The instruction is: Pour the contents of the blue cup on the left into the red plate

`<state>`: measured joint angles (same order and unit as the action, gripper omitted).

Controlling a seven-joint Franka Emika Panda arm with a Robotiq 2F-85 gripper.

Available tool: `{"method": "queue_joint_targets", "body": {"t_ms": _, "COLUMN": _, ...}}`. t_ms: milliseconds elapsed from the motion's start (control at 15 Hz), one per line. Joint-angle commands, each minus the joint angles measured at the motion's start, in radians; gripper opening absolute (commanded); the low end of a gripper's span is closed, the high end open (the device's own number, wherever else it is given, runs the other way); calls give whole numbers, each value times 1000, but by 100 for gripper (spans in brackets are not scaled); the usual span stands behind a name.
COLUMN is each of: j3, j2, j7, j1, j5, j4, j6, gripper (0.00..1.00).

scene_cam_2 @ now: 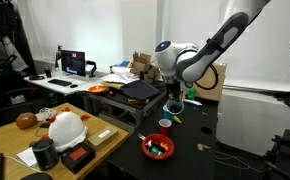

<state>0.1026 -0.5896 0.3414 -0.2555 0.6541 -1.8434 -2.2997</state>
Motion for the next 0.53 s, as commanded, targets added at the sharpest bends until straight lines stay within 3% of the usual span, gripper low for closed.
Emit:
{"method": "queue_joint_targets", "body": {"t_ms": 0, "j3": -33, "j2": 17, "j7": -11, "j1": 9, "j5": -2, "j4": -6, "j6": -52, "gripper": 1}}
{"method": "queue_joint_targets", "body": {"t_ms": 467, "j3": -71, "j2": 22, "j7": -1, "j1": -27, "j5": 4, "j4": -29, "j6": -170, "gripper": 1}}
